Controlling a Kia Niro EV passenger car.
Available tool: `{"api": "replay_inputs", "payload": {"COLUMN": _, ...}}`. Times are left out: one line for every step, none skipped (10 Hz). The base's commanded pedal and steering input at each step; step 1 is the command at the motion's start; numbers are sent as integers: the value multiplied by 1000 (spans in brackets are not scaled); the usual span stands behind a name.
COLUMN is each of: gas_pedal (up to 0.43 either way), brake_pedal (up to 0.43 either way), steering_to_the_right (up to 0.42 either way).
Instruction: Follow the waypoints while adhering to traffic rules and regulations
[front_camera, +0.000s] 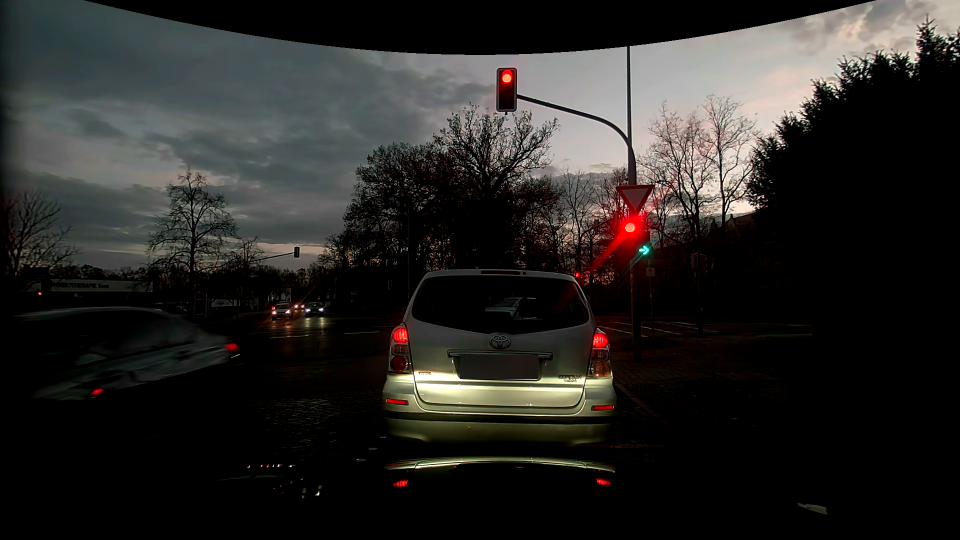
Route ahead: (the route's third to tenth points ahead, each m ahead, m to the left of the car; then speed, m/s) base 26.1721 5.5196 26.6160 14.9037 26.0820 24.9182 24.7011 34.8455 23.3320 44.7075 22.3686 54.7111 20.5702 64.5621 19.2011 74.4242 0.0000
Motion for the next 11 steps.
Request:
{"api": "replay_inputs", "payload": {"gas_pedal": 0, "brake_pedal": 341, "steering_to_the_right": -1}}
{"api": "replay_inputs", "payload": {"gas_pedal": 0, "brake_pedal": 341, "steering_to_the_right": -1}}
{"api": "replay_inputs", "payload": {"gas_pedal": 0, "brake_pedal": 341, "steering_to_the_right": -1}}
{"api": "replay_inputs", "payload": {"gas_pedal": 0, "brake_pedal": 341, "steering_to_the_right": -1}}
{"api": "replay_inputs", "payload": {"gas_pedal": 0, "brake_pedal": 341, "steering_to_the_right": -1}}
{"api": "replay_inputs", "payload": {"gas_pedal": 0, "brake_pedal": 341, "steering_to_the_right": -1}}
{"api": "replay_inputs", "payload": {"gas_pedal": 0, "brake_pedal": 341, "steering_to_the_right": -1}}
{"api": "replay_inputs", "payload": {"gas_pedal": 0, "brake_pedal": 341, "steering_to_the_right": -1}}
{"api": "replay_inputs", "payload": {"gas_pedal": 0, "brake_pedal": 341, "steering_to_the_right": 0}}
{"api": "replay_inputs", "payload": {"gas_pedal": 0, "brake_pedal": 341, "steering_to_the_right": -1}}
{"api": "replay_inputs", "payload": {"gas_pedal": 0, "brake_pedal": 341, "steering_to_the_right": -1}}
